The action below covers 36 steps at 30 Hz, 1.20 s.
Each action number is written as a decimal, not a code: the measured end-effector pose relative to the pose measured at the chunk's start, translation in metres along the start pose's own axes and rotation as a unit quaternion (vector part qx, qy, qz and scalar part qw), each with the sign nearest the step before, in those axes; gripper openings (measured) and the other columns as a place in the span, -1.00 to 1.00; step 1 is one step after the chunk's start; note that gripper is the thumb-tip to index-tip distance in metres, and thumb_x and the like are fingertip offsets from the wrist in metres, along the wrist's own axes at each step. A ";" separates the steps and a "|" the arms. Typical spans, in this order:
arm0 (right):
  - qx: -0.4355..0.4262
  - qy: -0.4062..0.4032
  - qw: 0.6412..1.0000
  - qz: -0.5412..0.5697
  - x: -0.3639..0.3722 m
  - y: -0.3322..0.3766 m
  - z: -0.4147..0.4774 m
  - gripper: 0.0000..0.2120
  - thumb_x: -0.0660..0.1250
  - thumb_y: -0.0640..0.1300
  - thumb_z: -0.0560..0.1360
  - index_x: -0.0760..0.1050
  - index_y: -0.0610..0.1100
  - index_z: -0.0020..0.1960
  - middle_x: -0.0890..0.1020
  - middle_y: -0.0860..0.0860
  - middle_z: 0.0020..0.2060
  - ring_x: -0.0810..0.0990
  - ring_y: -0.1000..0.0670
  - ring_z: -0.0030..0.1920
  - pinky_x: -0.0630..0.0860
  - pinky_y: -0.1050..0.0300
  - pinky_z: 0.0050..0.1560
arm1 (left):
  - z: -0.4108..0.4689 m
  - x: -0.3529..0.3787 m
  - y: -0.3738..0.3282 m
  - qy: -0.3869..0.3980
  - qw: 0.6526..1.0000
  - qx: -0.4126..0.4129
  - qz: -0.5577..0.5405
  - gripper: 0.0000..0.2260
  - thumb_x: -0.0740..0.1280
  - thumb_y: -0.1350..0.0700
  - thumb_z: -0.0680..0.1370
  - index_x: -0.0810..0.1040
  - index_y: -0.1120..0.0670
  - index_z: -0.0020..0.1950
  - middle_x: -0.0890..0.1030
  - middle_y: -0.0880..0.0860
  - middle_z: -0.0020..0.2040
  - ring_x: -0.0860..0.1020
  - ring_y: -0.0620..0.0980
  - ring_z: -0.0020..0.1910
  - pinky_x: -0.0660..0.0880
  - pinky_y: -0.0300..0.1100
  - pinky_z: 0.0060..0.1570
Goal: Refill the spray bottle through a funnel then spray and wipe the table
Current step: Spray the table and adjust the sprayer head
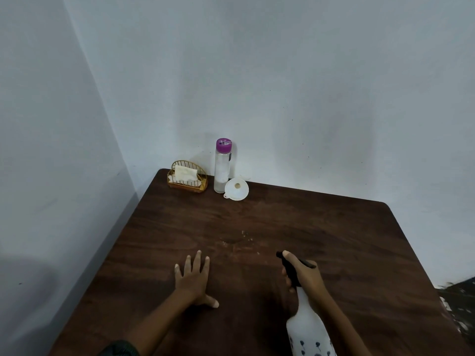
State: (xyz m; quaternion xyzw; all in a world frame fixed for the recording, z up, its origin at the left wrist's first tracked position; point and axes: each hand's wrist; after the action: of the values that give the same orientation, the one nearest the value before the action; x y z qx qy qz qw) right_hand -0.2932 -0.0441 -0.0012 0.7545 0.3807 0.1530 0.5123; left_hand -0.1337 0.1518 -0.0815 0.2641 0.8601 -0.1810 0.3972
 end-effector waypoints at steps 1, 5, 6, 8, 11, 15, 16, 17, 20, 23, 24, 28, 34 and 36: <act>0.005 0.007 1.000 -0.009 -0.001 -0.001 0.000 -0.63 0.32 -0.02 0.50 0.59 -0.36 -0.18 0.55 -0.17 -0.44 0.47 -0.03 -0.51 0.37 0.18 -0.52 | 0.000 0.000 0.000 -0.001 1.000 0.000 0.001 0.10 0.41 -0.29 0.35 -0.32 0.06 0.53 -0.39 0.12 0.51 -0.31 0.21 0.50 -0.21 0.27 0.43; 0.034 0.105 0.993 -0.049 -0.006 0.009 -0.006 -0.54 0.25 0.07 0.52 0.57 -0.37 -0.10 0.63 -0.28 -0.33 0.57 -0.16 -0.37 0.41 0.14 -0.39 | 0.001 0.002 0.002 -0.009 1.000 0.004 0.000 0.10 0.40 -0.29 0.35 -0.31 0.05 0.53 -0.39 0.11 0.51 -0.31 0.20 0.50 -0.20 0.28 0.43; 0.027 0.119 0.992 -0.037 -0.007 0.011 -0.008 -0.54 0.24 0.05 0.53 0.56 -0.39 -0.07 0.63 -0.30 -0.31 0.58 -0.16 -0.35 0.43 0.15 -0.41 | 0.000 0.002 0.002 -0.010 1.000 0.004 -0.002 0.09 0.40 -0.29 0.35 -0.31 0.05 0.53 -0.39 0.11 0.51 -0.31 0.20 0.50 -0.21 0.28 0.43; 0.004 0.117 0.993 -0.008 -0.005 0.012 -0.008 -0.54 0.23 0.03 0.54 0.55 -0.42 -0.10 0.60 -0.29 -0.34 0.57 -0.12 -0.40 0.46 0.17 -0.44 | 0.001 0.001 0.001 -0.010 1.000 0.002 -0.008 0.07 0.39 -0.29 0.36 -0.29 0.06 0.54 -0.38 0.12 0.52 -0.31 0.19 0.50 -0.22 0.27 0.43; -0.021 0.038 0.999 0.011 0.001 0.010 -0.003 -0.55 0.27 0.07 0.51 0.57 -0.34 -0.23 0.54 -0.20 -0.44 0.50 -0.08 -0.47 0.44 0.12 -0.44 | -0.002 -0.003 -0.006 0.000 0.999 0.014 -0.029 0.03 0.36 -0.29 0.39 -0.24 0.09 0.55 -0.34 0.13 0.53 -0.36 0.17 0.49 -0.29 0.26 0.41; -0.041 -0.030 0.997 0.062 0.010 0.018 0.001 -0.57 0.28 0.07 0.51 0.55 -0.31 -0.26 0.51 -0.15 -0.49 0.46 -0.05 -0.50 0.42 0.13 -0.47 | -0.013 -0.020 -0.030 0.056 0.983 0.138 -0.107 -0.02 0.38 -0.28 0.39 -0.17 -0.01 0.56 -0.20 0.07 0.57 -0.34 0.13 0.50 -0.35 0.25 0.37; -0.052 -0.032 0.995 0.081 0.012 0.022 0.001 -0.58 0.27 0.06 0.52 0.55 -0.30 -0.26 0.52 -0.14 -0.49 0.47 -0.05 -0.50 0.41 0.14 -0.48 | -0.018 -0.027 -0.038 0.090 0.968 0.182 -0.145 -0.03 0.40 -0.27 0.38 -0.15 -0.06 0.56 -0.16 0.04 0.58 -0.30 0.12 0.52 -0.33 0.25 0.39; -0.063 -0.029 0.993 0.098 0.014 0.026 0.001 -0.59 0.26 0.06 0.53 0.54 -0.28 -0.25 0.52 -0.13 -0.48 0.48 -0.05 -0.49 0.40 0.14 -0.48 | -0.024 -0.033 -0.047 0.121 0.949 0.220 -0.191 -0.04 0.42 -0.25 0.37 -0.13 -0.11 0.55 -0.12 0.00 0.58 -0.23 0.09 0.53 -0.27 0.24 0.44; -0.100 -0.006 0.985 0.139 0.018 0.035 0.004 -0.73 0.31 -0.04 0.51 0.56 -0.24 -0.20 0.56 -0.13 -0.42 0.53 -0.08 -0.40 0.41 0.12 -0.45 | -0.038 -0.037 -0.072 0.139 0.877 0.283 -0.363 -0.06 0.52 -0.11 0.35 -0.02 -0.13 0.54 0.10 -0.04 0.54 0.14 -0.03 0.50 0.17 0.06 0.47; -0.147 0.023 0.976 0.162 0.021 0.043 0.005 -0.90 0.36 -0.24 0.47 0.56 -0.29 -0.08 0.62 -0.17 -0.32 0.60 -0.14 -0.25 0.50 0.10 -0.39 | -0.045 -0.030 -0.090 0.049 0.837 0.301 -0.454 -0.13 0.58 -0.03 0.28 0.14 -0.15 0.44 0.33 -0.13 0.37 0.39 -0.17 0.31 0.42 -0.08 0.31; -0.161 0.036 0.971 0.171 0.021 0.045 0.006 -0.89 0.36 -0.29 0.45 0.56 -0.30 -0.03 0.64 -0.20 -0.25 0.63 -0.16 -0.19 0.56 0.09 -0.31 | -0.047 -0.029 -0.094 0.008 0.834 0.298 -0.465 -0.19 0.60 -0.04 0.25 0.23 -0.19 0.37 0.39 -0.15 0.30 0.43 -0.19 0.25 0.46 -0.11 0.26; -0.190 0.027 0.974 0.121 0.018 0.051 0.008 -0.68 0.42 -0.34 0.39 0.49 -0.19 0.12 0.62 -0.12 -0.04 0.62 -0.07 -0.02 0.57 0.06 -0.02 | -0.043 -0.028 -0.097 -0.122 0.820 0.285 -0.482 -0.43 0.61 -0.10 0.23 0.47 -0.17 0.17 0.58 -0.13 0.10 0.55 -0.19 0.09 0.55 -0.16 0.09; -0.224 -0.054 0.973 -0.029 0.016 0.040 0.008 -0.77 0.51 -0.05 0.31 0.59 -0.11 -0.10 0.67 -0.02 -0.23 0.65 0.02 -0.18 0.58 0.15 -0.20 | -0.037 -0.025 -0.092 -0.209 0.855 0.235 -0.413 -0.27 0.48 -0.40 0.14 0.41 -0.22 0.24 0.50 -0.22 0.16 0.49 -0.23 0.11 0.53 -0.11 0.08; -0.246 -0.032 0.968 -0.022 0.014 0.045 0.006 -0.81 0.50 -0.14 0.34 0.59 -0.19 -0.12 0.67 -0.01 -0.29 0.65 0.07 -0.24 0.56 0.24 -0.26 | -0.044 -0.029 -0.091 -0.210 0.852 0.243 -0.414 -0.29 0.49 -0.36 0.16 0.39 -0.22 0.25 0.48 -0.22 0.16 0.47 -0.25 0.11 0.52 -0.14 0.10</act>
State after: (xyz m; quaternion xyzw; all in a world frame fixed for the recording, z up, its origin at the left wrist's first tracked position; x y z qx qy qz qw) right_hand -0.2613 -0.0460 0.0341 0.6012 0.3311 0.2069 0.6972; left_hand -0.1978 0.0932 -0.0226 -0.0725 0.7147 -0.5829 0.3797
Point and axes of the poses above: each hand's wrist, its own z-axis towards the middle knuckle, its own x-axis out of the palm, y = z × x
